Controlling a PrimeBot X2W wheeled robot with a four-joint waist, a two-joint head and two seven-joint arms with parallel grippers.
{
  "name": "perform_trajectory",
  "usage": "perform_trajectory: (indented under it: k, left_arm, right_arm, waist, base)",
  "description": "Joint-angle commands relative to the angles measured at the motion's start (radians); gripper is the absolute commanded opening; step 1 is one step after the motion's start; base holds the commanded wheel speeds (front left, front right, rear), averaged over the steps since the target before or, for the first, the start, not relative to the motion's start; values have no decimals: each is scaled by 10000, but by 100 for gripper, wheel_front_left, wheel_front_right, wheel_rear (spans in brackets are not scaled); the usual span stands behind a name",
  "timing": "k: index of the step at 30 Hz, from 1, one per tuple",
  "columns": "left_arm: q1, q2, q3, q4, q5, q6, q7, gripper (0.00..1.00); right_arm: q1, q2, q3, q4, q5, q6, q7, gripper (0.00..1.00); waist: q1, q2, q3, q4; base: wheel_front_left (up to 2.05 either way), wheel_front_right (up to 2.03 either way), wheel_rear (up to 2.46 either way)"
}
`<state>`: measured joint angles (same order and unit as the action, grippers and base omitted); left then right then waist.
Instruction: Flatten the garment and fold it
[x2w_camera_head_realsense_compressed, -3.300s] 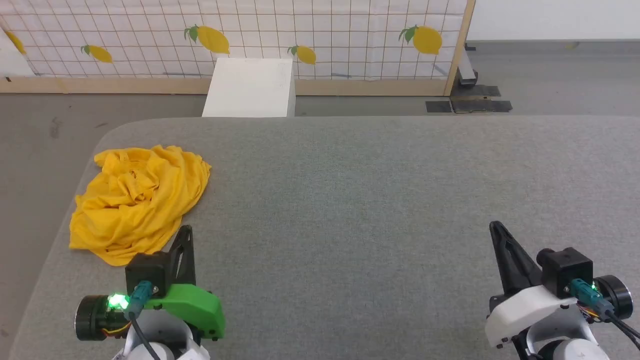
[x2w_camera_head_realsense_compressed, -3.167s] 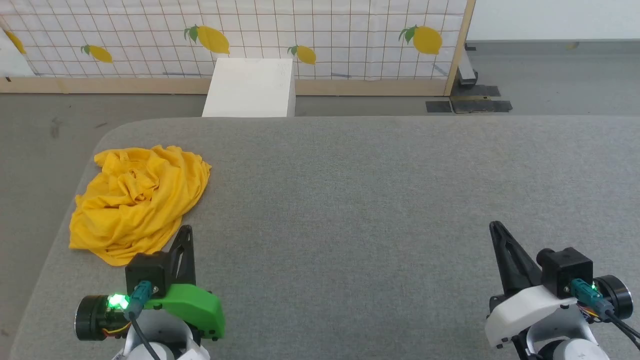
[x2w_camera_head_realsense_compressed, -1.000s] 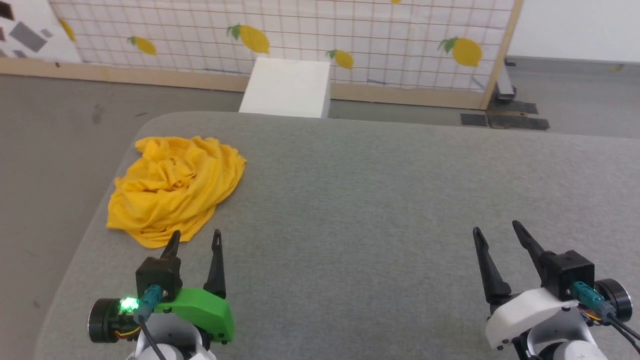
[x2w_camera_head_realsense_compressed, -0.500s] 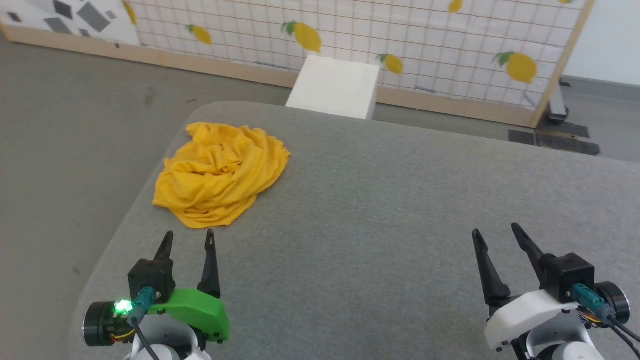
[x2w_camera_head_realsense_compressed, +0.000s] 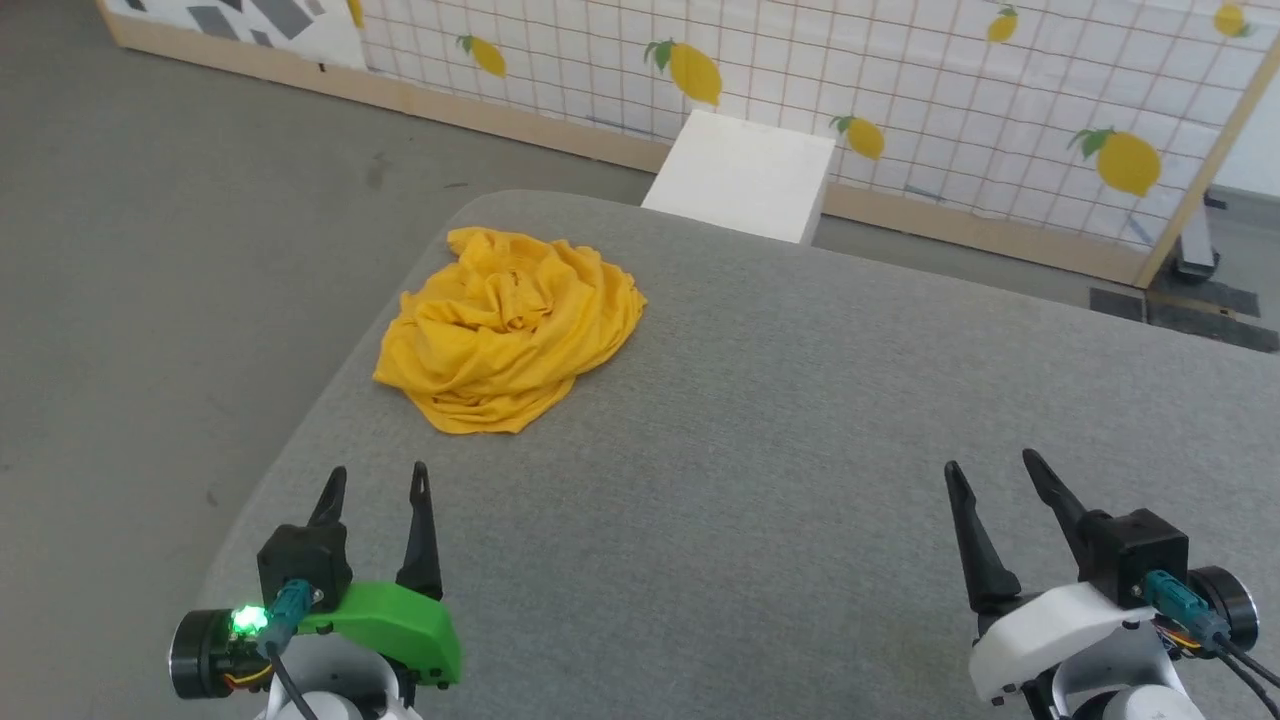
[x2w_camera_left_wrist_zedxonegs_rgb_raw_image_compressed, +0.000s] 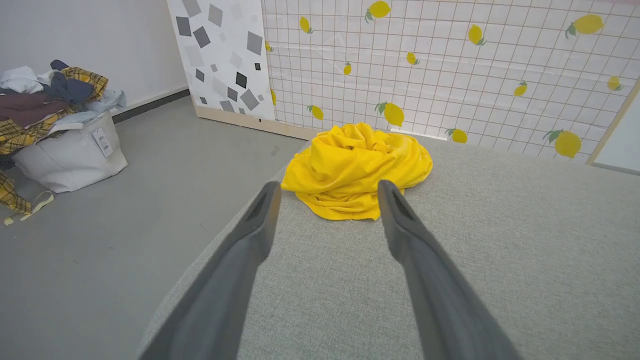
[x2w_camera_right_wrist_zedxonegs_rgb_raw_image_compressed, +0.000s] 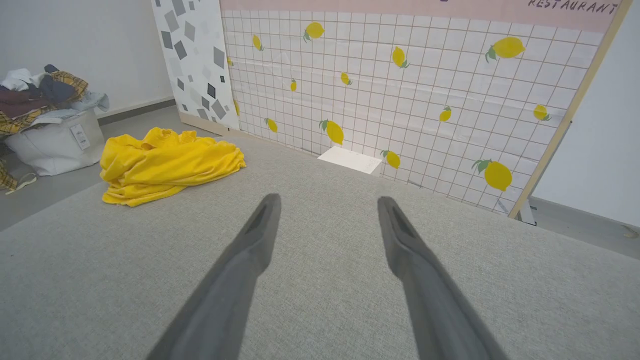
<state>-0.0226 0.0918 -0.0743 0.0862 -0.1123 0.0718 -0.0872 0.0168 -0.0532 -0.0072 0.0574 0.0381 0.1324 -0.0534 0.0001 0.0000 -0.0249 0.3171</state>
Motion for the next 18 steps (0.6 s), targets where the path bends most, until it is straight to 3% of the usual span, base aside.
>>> perform_trajectory:
  k: [1,18]
  left_arm:
    - [-144,82,-39,49,-131,83,-98,100]
    - [-208,257,-294,311,-500,375,-385,100]
  right_arm:
    - [-184,13,-16,50,102,-8,-94,100]
    - [-231,17,-16,218,193,-11,-275,100]
  waist:
    - [-1,0,0,117]
    - [-1,0,-29,812]
  base:
    - [0,0,0]
    - [0,0,0]
